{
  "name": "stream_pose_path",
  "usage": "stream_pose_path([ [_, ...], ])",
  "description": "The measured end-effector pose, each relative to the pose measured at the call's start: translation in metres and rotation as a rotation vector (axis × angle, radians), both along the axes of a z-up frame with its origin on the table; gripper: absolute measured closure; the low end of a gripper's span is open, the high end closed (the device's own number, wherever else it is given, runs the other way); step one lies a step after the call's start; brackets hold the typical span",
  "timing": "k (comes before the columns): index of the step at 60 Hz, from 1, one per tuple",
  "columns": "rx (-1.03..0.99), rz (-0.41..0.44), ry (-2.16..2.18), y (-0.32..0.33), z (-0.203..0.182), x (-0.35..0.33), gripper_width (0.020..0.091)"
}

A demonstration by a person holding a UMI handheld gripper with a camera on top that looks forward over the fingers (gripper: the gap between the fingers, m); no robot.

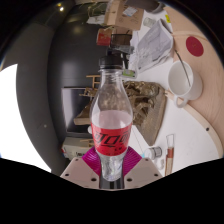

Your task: Pour water

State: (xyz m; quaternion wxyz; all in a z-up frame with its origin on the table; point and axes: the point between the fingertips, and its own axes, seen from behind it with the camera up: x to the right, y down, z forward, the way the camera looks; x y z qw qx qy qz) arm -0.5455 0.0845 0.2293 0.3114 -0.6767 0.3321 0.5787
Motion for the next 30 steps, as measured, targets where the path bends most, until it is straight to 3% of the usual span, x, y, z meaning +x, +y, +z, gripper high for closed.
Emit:
stream_pose_path([
  [13,-0.18,-0.072,0.33,0.032,-0.021,0.018,0.0873],
  [30,-0.291,-0.092,0.477,0.04,-0.045,0.024,0.0871],
])
